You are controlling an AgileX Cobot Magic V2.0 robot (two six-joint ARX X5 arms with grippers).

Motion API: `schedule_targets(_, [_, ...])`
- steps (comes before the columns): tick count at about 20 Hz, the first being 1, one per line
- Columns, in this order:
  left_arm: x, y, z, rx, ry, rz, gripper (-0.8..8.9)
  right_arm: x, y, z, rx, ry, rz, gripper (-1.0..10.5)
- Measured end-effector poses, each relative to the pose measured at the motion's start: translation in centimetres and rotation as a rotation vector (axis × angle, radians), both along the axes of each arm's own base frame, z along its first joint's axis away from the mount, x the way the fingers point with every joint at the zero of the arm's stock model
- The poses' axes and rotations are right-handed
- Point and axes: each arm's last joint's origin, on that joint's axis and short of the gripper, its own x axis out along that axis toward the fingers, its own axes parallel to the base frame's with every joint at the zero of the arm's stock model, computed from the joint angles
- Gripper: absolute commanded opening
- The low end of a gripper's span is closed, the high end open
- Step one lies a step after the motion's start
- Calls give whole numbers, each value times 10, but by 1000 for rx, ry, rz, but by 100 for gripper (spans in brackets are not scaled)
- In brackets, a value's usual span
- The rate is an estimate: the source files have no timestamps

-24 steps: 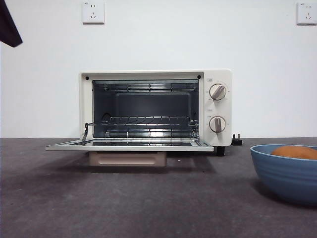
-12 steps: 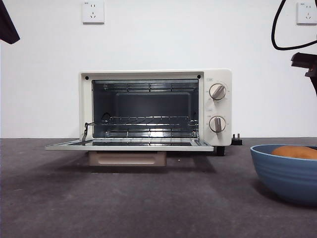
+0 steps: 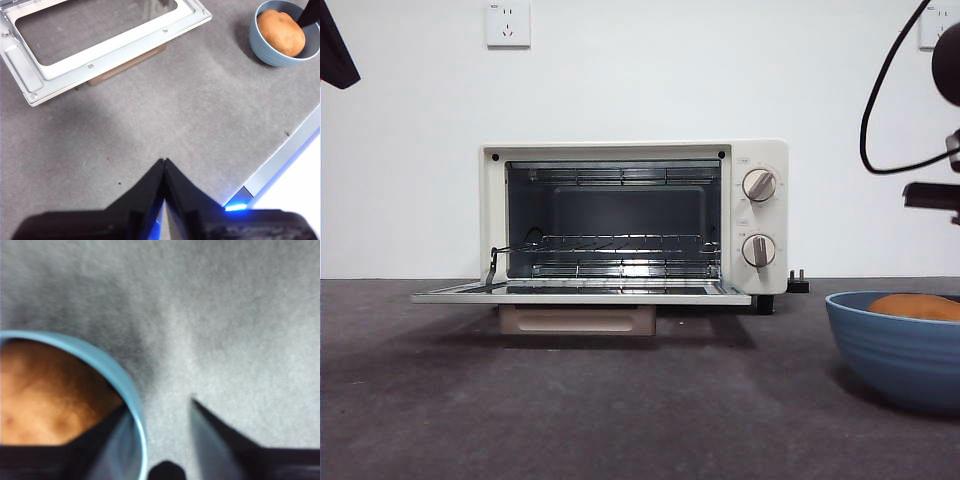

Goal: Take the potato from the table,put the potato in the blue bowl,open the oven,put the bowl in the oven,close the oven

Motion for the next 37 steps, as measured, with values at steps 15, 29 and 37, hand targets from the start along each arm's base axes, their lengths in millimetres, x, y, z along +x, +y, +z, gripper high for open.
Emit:
schedule_targets(15, [-2,1,-1,10,20,0,-6,1,74,46,250,-63,7,-16])
schedule_targets(29, [-5,2,-2,23,39,-3,-6,149,167,100,249,-127,-7,-16])
schedule_targets(37, [-5,2,-2,25,37,-6,-6,172,183,96,242,-131,-148,-16])
